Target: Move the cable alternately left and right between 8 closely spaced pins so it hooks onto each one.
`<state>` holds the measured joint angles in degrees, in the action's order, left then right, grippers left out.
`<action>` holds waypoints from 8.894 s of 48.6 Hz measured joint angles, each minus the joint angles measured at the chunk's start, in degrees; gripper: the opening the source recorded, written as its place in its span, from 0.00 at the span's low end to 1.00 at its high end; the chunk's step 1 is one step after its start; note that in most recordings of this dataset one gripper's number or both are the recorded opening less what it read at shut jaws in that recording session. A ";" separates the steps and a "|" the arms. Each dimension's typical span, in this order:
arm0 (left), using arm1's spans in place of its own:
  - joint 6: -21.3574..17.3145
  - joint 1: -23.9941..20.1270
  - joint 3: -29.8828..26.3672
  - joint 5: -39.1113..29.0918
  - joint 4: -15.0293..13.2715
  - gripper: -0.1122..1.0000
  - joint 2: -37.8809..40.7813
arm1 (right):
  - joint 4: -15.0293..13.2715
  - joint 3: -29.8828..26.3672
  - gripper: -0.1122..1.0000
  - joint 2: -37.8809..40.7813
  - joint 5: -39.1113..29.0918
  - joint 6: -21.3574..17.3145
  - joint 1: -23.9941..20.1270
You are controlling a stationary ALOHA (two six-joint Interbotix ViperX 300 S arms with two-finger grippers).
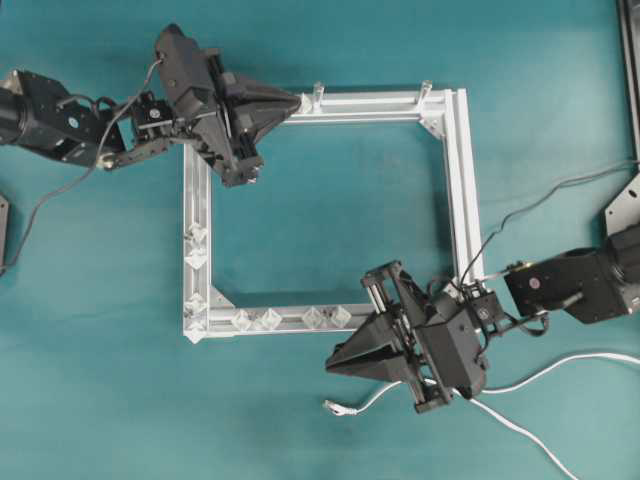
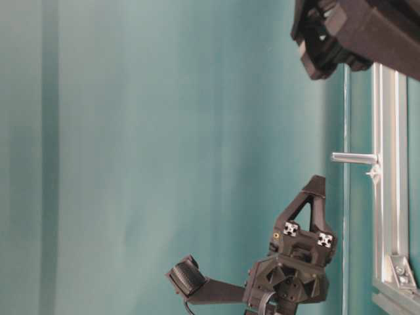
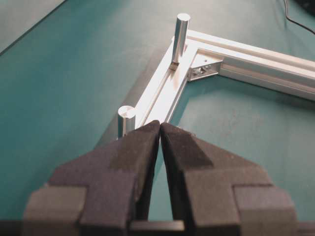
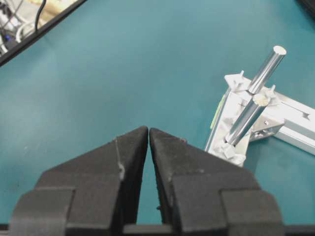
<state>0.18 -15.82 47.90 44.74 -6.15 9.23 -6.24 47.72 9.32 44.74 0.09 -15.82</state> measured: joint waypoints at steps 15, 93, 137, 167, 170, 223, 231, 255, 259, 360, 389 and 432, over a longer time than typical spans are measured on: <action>-0.35 0.09 -0.09 -13.97 1.85 0.10 -11.43 | -0.09 -0.09 0.10 -4.83 -13.80 -0.79 -0.26; -0.09 6.15 22.76 -35.77 1.93 0.53 -49.75 | -0.09 -28.39 0.66 2.81 -69.26 -31.73 -6.86; -0.09 5.45 35.07 -54.14 1.93 0.53 -87.28 | -0.18 -31.82 0.30 11.16 -69.61 -37.88 -8.70; -0.09 5.27 35.77 -53.61 2.02 0.53 -87.28 | -0.18 -34.45 0.23 10.99 -79.45 -44.47 -9.58; -0.09 5.27 36.12 -53.26 2.02 0.53 -87.28 | -0.18 -34.45 0.23 10.46 -80.51 -47.20 -9.58; -0.09 5.10 36.30 -52.91 2.02 0.53 -87.28 | -8.35 -21.09 0.23 -6.94 -103.27 -111.62 -16.26; -0.09 5.10 36.30 -52.91 2.02 0.53 -87.28 | -9.67 -20.13 0.23 -8.35 -104.41 -113.12 -13.80; -0.09 5.10 36.30 -52.91 2.02 0.53 -87.28 | -12.57 -18.46 0.23 -8.53 -101.16 -113.20 -6.68; -0.09 5.01 36.30 -52.91 2.02 0.53 -87.28 | -12.66 -18.19 0.23 -8.53 -100.72 -113.20 -6.15; -0.09 5.01 36.39 -52.91 2.02 0.53 -87.28 | -19.60 -24.61 0.23 -1.67 -91.85 -107.75 10.11; -0.09 5.01 36.30 -52.91 2.02 0.53 -87.28 | -15.73 -29.79 0.23 0.18 -96.59 -110.21 3.43; -0.09 5.01 36.39 -52.91 2.02 0.53 -87.28 | -15.47 -31.82 0.23 0.70 -97.56 -119.09 -3.16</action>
<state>0.09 -10.81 84.29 -8.17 -4.13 -78.05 -21.71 15.91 10.02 -52.82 -119.00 -18.98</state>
